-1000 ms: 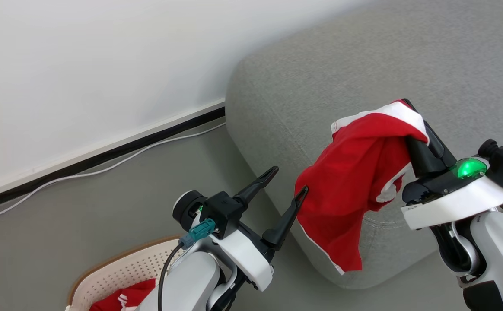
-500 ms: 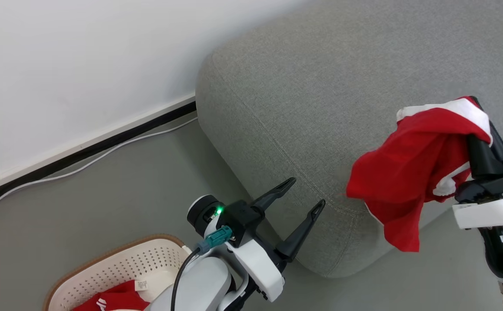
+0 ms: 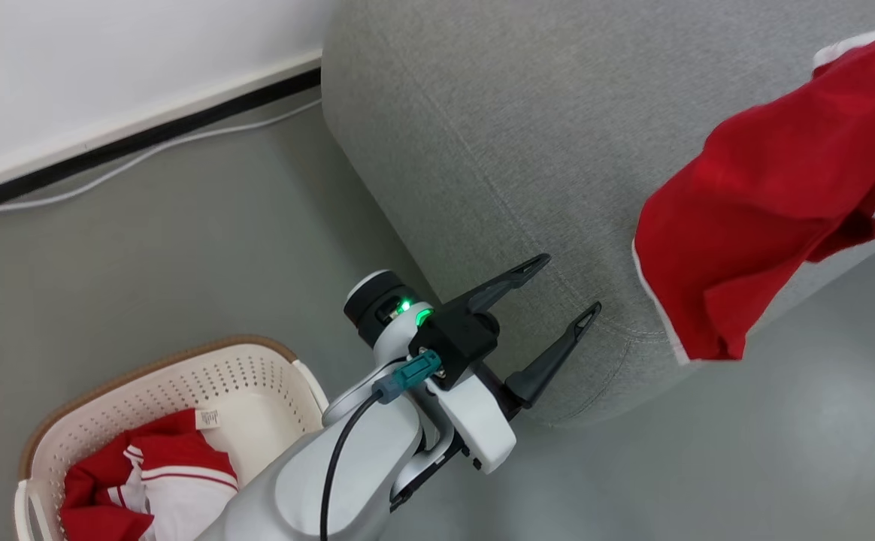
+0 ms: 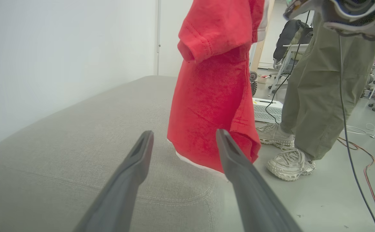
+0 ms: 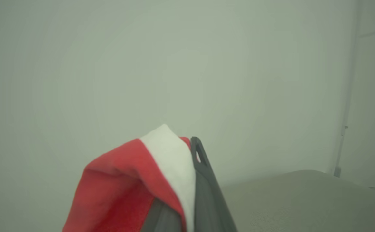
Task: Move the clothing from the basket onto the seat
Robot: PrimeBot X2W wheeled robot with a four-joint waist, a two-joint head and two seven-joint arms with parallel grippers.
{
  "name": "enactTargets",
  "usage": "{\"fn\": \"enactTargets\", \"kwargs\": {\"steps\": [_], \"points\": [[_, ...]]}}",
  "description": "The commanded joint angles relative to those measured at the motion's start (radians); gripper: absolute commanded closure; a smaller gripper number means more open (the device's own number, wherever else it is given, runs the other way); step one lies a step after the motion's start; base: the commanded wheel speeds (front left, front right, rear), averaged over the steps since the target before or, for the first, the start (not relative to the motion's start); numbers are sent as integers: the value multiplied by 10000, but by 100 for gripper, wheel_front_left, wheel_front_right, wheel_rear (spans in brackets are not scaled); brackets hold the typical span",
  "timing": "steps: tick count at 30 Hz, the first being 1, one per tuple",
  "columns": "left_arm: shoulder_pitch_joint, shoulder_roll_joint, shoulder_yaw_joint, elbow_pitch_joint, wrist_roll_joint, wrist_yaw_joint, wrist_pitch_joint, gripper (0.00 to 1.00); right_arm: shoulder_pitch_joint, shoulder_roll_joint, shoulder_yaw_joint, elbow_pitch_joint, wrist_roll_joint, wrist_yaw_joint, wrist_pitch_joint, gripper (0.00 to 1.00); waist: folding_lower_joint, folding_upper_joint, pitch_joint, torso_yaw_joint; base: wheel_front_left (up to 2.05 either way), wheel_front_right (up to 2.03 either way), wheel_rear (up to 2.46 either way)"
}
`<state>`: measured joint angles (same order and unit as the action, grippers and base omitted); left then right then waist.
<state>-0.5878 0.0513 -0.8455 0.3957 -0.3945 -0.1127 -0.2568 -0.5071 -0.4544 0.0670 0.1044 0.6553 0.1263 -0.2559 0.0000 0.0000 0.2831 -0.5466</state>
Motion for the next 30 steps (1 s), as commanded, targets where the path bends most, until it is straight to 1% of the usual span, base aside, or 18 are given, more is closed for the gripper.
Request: {"fn": "enactTargets", "kwargs": {"steps": [1, 2, 6, 14, 22, 23, 30], "points": [[-662, -11, 90, -239, 152, 138, -49, 0, -382, -464, -148, -38, 158, 44, -59, 100, 0, 0, 778, 360, 0, 0, 0], [-978, -11, -137, -230, 185, 278, -49, 0, -745, -717, -365, 172, 163, 44, -59, 100, 0, 0, 1191, 516, 0, 0, 0], [-1597, -11, -630, -167, 231, 581, -49, 0, -1561, -1247, -811, 681, 188, 44, -59, 100, 0, 0, 2037, 780, 0, 0, 0], [-2664, -11, -1569, -164, 170, 1190, -49, 0, -3328, -2343, -1571, 1870, 155, 44, -59, 100, 0, 0, 3513, 1294, 0, 0, 0], [-3370, -11, -2270, -431, 56, 1718, -49, 0, -4866, -3290, -2353, 3179, -185, 44, -59, 100, 0, 0, 4404, 1893, 0, 0, 0], [-3370, -11, -2270, -431, 56, 1718, -49, 0, -4866, -3290, -2353, 3179, -185, 44, -59, 100, 0, 0, 4404, 1893, 0, 0, 0], [-3646, -11, -2646, -838, -99, 2175, -49, 0, -5947, -3983, -3489, 4559, -910, 44, -59, 100, 0, 0, 4879, 2565, 0, 0, 0]]}}
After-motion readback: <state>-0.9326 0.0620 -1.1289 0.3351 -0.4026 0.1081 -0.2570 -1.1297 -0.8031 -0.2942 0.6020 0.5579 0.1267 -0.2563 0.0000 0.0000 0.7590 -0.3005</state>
